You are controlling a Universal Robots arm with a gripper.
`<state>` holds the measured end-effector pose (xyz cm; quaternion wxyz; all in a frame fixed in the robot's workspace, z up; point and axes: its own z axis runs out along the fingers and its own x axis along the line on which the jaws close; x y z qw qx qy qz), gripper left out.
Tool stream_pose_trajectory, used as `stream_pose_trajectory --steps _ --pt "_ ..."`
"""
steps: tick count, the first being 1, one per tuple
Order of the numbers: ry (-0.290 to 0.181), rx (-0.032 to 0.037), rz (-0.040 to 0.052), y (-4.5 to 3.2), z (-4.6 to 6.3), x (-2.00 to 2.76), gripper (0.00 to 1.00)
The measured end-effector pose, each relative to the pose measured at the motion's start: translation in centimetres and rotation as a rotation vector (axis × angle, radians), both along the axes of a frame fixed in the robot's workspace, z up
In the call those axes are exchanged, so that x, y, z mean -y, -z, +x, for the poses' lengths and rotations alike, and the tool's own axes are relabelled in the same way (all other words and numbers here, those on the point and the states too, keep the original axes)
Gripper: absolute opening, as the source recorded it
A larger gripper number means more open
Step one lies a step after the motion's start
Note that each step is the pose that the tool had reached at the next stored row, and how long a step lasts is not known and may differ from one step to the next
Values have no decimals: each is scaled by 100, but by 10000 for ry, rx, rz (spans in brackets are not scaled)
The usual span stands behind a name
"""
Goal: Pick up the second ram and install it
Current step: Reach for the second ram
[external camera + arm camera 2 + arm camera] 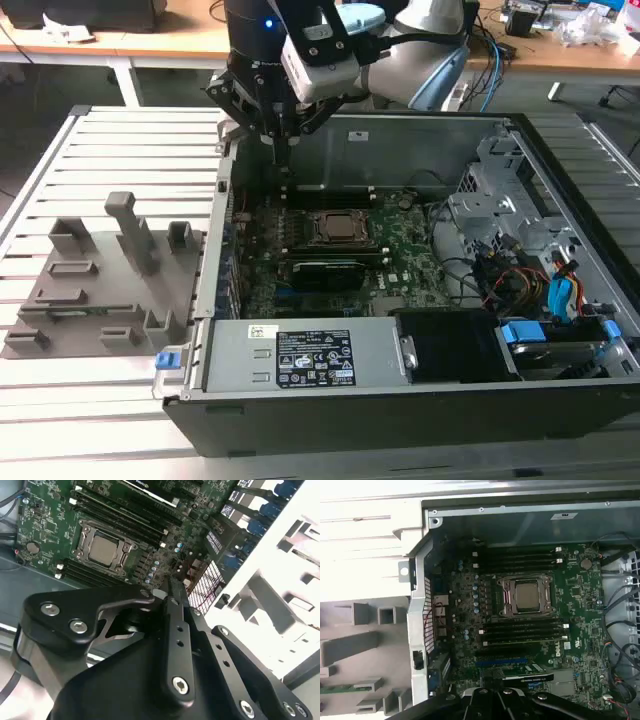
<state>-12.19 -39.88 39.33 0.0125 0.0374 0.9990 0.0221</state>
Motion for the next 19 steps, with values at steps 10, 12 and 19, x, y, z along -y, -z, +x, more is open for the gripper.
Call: stream_pose_trajectory --steps 10,12,19 --pt "1 5 0 0 -390 0 11" --pt "-1 6 -1 0 -532 0 11" --pt "-1 6 -1 3 -1023 0 11"
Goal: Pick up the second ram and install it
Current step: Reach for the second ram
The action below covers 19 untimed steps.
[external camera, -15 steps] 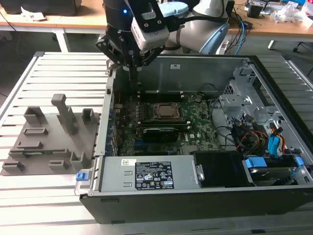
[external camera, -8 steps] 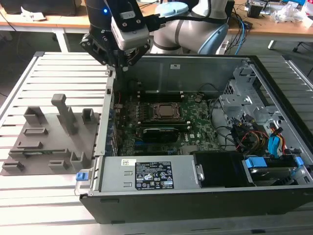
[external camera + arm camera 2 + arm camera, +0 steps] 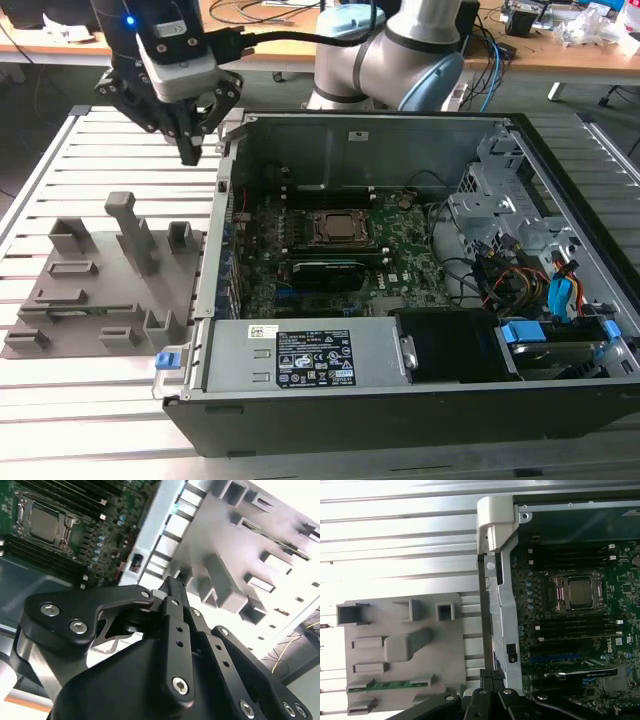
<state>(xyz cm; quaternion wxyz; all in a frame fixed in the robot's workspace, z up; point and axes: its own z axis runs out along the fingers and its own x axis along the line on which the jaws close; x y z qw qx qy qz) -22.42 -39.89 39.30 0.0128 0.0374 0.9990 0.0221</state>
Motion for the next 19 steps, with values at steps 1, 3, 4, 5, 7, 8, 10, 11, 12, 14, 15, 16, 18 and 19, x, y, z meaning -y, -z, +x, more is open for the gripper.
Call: stream_pose_trajectory --steps 1,3,4,5,7,8,10,11,12,14,15,16,18,19 --pt "0 1 1 1 -60 0 11" --pt "0 1 1 4 -202 0 11" --pt "-1 0 1 4 -265 0 11" --pt "1 1 1 5 -308 0 11" --pt "1 1 1 6 -376 0 11" --pt "0 0 1 7 -445 0 11" --pt "1 1 1 9 -554 0 11" --pt "1 1 1 10 -600 0 11" --pt "0 1 1 11 -666 0 11" --pt "2 1 1 13 -769 0 11" --pt "1 1 1 14 -833 0 11" --pt "0 1 1 16 -914 0 11" --pt "1 0 1 19 -1030 0 11" --pt "1 1 1 20 -1060 0 11"
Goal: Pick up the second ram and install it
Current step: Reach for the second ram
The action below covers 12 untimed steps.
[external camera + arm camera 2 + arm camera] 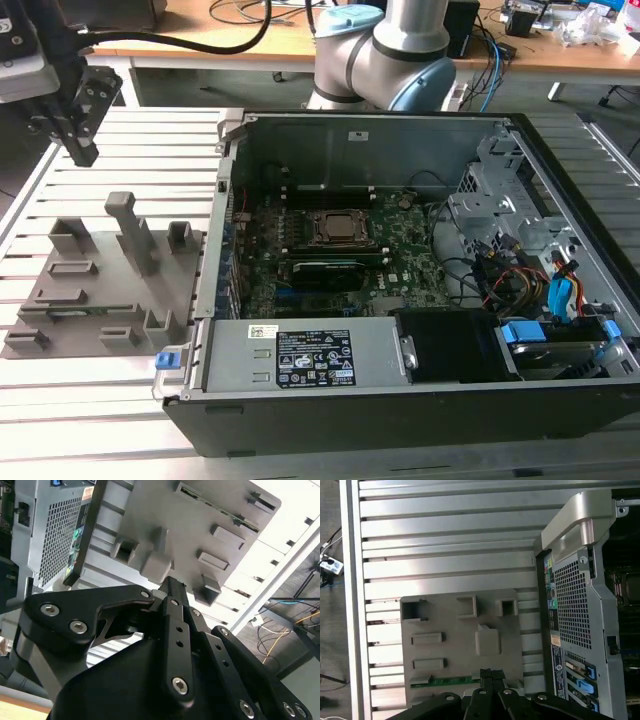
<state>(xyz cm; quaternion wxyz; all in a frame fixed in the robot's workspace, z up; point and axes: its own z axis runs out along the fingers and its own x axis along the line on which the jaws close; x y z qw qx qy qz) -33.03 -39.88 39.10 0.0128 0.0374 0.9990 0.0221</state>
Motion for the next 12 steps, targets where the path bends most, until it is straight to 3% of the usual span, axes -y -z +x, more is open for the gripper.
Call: stream_pose_trajectory --steps 4,6,7,8,10,12 --pt "0 0 0 11 -230 0 11" --pt "-1 -2 -1 15 -279 18 11" --pt "-2 -1 0 19 -313 47 11" --pt "0 -2 0 26 -355 116 11" --pt "-2 0 2 38 -369 193 11" --pt "0 -1 0 38 -369 196 11"
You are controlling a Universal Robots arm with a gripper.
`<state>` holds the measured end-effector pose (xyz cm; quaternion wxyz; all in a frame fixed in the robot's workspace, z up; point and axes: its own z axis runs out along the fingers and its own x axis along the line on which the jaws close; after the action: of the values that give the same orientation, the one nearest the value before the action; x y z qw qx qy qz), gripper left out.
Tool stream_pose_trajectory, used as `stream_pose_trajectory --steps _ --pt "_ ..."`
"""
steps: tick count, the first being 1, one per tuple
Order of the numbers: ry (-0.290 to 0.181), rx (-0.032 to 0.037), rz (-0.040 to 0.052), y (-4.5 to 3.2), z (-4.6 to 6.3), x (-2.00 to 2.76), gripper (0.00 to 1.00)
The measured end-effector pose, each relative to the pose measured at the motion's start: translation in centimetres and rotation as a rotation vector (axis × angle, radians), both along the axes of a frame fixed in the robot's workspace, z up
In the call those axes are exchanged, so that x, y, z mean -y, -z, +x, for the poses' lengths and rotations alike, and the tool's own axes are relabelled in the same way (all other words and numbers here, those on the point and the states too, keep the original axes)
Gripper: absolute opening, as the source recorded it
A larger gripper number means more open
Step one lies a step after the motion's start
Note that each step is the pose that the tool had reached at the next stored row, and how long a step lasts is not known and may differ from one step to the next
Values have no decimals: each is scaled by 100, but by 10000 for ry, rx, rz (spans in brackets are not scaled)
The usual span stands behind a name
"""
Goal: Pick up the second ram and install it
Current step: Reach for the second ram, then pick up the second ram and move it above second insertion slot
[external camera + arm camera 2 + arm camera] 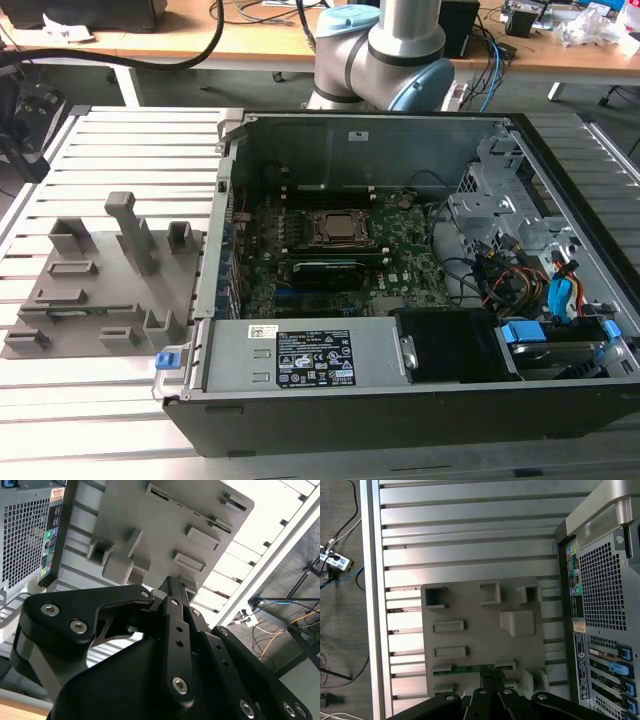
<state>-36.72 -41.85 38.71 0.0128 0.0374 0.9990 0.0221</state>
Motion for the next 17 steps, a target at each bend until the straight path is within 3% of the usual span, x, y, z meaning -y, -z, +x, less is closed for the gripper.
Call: stream_pose_trajectory --steps 11,17 --pt "-100 0 -1 0 0 3 11" --pt "-1812 1 0 0 0 3 11"
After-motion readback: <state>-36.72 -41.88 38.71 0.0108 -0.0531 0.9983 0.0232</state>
